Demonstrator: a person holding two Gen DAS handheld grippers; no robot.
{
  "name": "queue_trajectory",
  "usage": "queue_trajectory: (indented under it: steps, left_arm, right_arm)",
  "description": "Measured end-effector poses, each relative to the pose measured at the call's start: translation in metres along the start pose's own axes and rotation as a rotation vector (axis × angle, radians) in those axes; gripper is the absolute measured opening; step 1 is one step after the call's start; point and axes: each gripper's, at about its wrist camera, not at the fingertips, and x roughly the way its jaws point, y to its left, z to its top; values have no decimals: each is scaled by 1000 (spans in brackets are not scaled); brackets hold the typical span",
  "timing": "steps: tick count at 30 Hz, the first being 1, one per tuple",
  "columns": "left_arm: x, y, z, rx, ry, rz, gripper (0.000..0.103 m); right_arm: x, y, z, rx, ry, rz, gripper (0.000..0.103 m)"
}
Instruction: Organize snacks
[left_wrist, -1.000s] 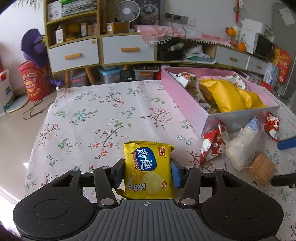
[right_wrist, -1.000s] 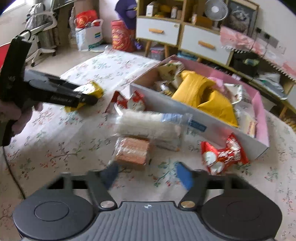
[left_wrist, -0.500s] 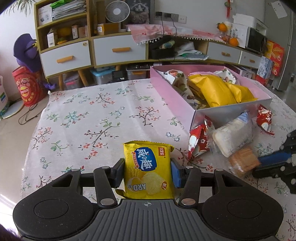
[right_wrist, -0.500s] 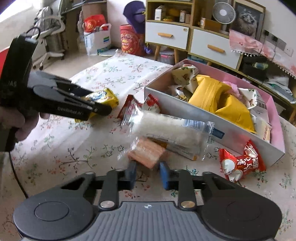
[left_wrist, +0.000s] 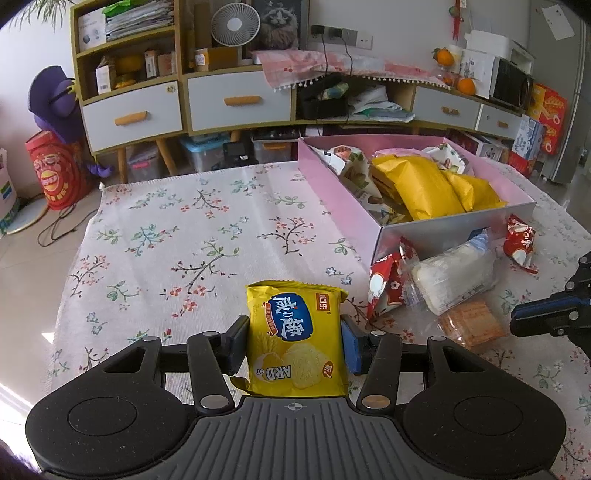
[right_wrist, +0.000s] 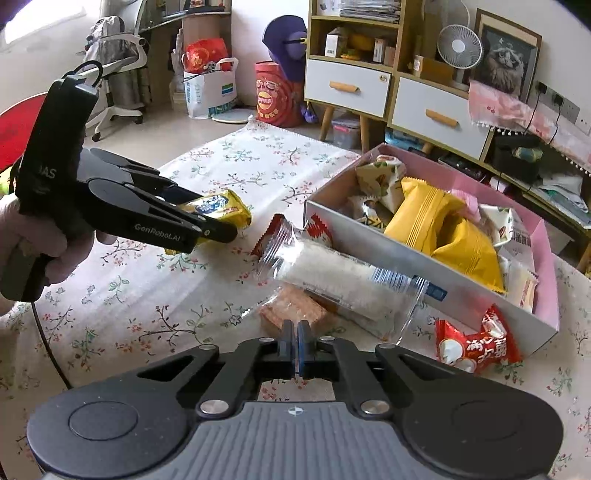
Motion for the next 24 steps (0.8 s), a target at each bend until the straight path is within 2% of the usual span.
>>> queue_trajectory:
  steps: [8, 10, 14, 16, 20, 22, 24]
  left_arm:
    - [-16, 2, -1, -17, 34, 5, 48]
    - [-18, 6, 0, -31, 44, 12, 48]
    - [-23, 9, 6, -60, 76, 12, 48]
    - [-26, 7, 8, -57, 84, 16, 48]
    - [-34, -2, 14, -48, 94, 27, 48]
    - [-37, -6, 18, -46, 97, 31, 48]
    - [-41, -11, 21, -37, 97, 41, 48]
  right_arm:
    - [6, -10, -2, 34, 36, -14, 0]
    - [8, -11, -4, 32, 47, -24, 19]
    - [11, -9, -7, 31, 67, -10, 28]
    - [13, -7, -8, 29, 75, -12, 36]
    - [16, -3, -5, 44, 61, -3, 45]
    - [20, -2, -2, 77, 56, -3, 53]
    - [26, -1, 0, 99, 65, 7, 55]
